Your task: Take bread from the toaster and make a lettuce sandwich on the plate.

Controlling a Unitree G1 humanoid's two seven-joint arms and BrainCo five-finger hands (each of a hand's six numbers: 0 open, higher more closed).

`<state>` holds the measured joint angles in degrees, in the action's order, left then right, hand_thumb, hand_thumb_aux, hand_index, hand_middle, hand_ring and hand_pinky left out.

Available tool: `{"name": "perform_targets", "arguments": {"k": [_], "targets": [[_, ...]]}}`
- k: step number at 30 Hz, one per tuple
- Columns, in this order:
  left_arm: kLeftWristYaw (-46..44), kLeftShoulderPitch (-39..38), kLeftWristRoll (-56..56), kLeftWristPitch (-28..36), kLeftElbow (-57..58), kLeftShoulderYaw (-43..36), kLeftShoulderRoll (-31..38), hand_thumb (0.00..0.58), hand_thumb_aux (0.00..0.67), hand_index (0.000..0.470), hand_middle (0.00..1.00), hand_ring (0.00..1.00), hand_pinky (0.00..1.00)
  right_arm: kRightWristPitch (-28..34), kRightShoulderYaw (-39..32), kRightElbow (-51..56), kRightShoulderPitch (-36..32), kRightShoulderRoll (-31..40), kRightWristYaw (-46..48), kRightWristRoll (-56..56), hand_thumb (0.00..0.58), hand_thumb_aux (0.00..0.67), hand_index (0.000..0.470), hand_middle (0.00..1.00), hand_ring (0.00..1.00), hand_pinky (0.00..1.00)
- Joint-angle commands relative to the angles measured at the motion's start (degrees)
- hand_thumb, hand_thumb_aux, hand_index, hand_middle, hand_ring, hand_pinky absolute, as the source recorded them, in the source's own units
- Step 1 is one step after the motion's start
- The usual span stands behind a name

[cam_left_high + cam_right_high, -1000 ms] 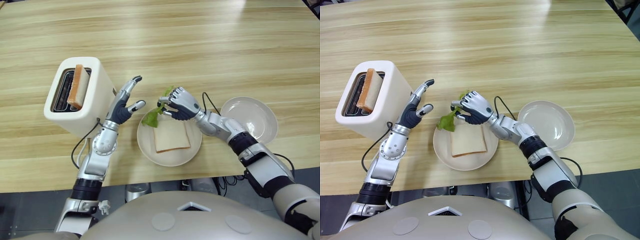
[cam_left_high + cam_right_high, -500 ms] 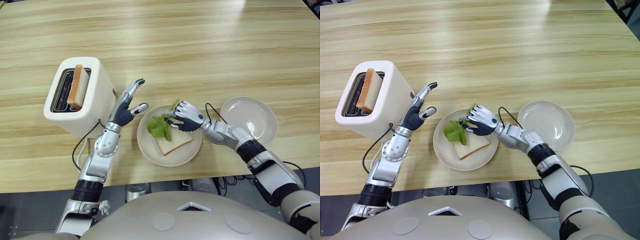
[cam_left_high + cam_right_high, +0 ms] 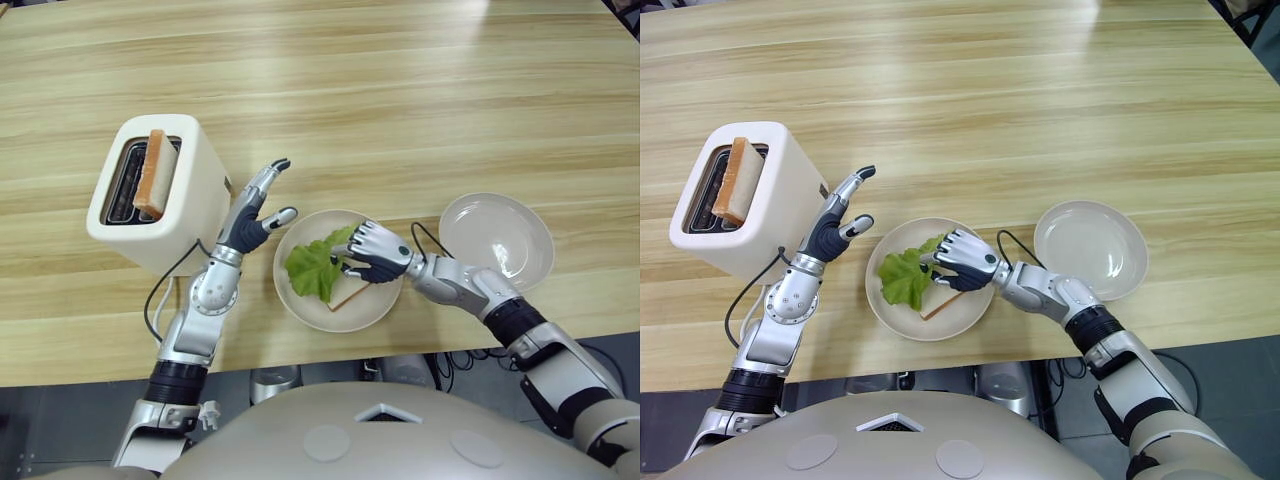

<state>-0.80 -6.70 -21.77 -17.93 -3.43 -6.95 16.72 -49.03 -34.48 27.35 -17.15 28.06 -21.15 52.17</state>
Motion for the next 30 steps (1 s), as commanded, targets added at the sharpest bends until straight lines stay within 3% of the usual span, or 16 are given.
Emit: {"name": "perform_targets", "arguments": {"k": [1, 20, 21, 22, 23, 27, 28, 30], "targets": [[-0.1, -0.1, -0.1, 0.4, 0.3, -0.2, -0.1, 0.000, 0.000, 0.000, 0.00, 0.00, 0.00, 0.8, 1.5, -0.2, 0.4, 1.6, 1.1, -0.7, 0.580, 0.670, 0.460, 1.00, 1.00, 1.00], [-0.2, 0.3, 0.0, 0.1, 1.4, 0.1, 0.6, 0.000, 0.000, 0.000, 0.00, 0.00, 0.00, 1.3, 3.2, 1.1, 0.6, 3.5, 1.9, -1.4, 0.580, 0.670, 0.460, 1.00, 1.00, 1.00], [-0.2, 0.3, 0.0, 0.1, 1.4, 0.2, 0.6, 0.000, 0.000, 0.000, 0.00, 0.00, 0.00, 1.2, 3.2, 1.0, 0.7, 3.6, 2.1, -1.5, 0.570, 0.581, 0.399, 1.00, 1.00, 1.00], [-0.2, 0.3, 0.1, 0.1, 1.4, 0.2, 0.6, 0.000, 0.000, 0.000, 0.00, 0.00, 0.00, 1.2, 3.2, 1.0, 0.9, 3.5, 2.3, -1.8, 0.500, 0.420, 0.289, 0.99, 0.99, 0.99], [-0.2, 0.3, 0.1, 0.2, 1.4, 0.2, 0.5, 0.000, 0.000, 0.000, 0.00, 0.00, 0.00, 1.3, 3.2, 1.2, 1.1, 3.5, 2.5, -1.9, 0.462, 0.368, 0.253, 0.97, 0.97, 0.97], [-0.1, 0.1, 0.1, 0.1, 1.6, 0.2, 0.5, 0.000, 0.000, 0.000, 0.00, 0.00, 0.00, 1.2, 3.5, 1.1, 1.7, 4.0, 2.4, -2.0, 0.441, 0.342, 0.235, 0.96, 0.96, 0.96], [0.0, 0.1, 0.1, 0.2, 1.5, 0.2, 0.4, 0.000, 0.000, 0.000, 0.00, 0.00, 0.00, 1.1, 3.6, 0.9, 1.9, 4.2, 2.5, -2.2, 0.405, 0.302, 0.207, 0.96, 0.96, 0.96], [0.3, 0.0, -0.1, 0.2, 1.6, 0.3, 0.4, 0.000, 0.000, 0.000, 0.00, 0.00, 0.00, 1.0, 4.3, 0.3, 2.3, 4.8, 1.6, -2.2, 0.390, 0.286, 0.197, 0.96, 0.96, 0.96]]}}
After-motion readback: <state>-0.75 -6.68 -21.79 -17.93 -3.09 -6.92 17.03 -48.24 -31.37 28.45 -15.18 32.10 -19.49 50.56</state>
